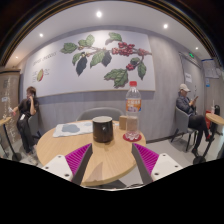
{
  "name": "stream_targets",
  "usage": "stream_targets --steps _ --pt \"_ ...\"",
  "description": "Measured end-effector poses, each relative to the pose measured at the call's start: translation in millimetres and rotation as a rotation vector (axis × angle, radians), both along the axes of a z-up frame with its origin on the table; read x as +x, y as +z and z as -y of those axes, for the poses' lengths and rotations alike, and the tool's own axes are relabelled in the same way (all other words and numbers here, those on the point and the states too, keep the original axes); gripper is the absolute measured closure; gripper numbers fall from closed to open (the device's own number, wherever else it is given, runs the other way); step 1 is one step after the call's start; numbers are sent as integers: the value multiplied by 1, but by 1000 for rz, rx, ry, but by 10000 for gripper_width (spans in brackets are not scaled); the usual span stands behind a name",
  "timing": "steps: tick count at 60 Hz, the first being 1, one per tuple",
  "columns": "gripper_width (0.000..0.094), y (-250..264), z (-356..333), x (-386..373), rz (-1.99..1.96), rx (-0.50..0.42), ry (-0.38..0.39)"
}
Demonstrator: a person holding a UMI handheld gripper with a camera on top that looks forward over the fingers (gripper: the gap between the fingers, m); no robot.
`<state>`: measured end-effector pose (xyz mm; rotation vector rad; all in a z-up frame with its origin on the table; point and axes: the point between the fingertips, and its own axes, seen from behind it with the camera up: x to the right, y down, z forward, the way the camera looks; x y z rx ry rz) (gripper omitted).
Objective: Pour water
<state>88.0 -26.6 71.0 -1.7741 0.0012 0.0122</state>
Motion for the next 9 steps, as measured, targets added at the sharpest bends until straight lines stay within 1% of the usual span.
stream_targets --steps 4,9 --pt "81 -16 29 -23 3 -10 30" --pt "81 -22 47 -38 -7 6 26"
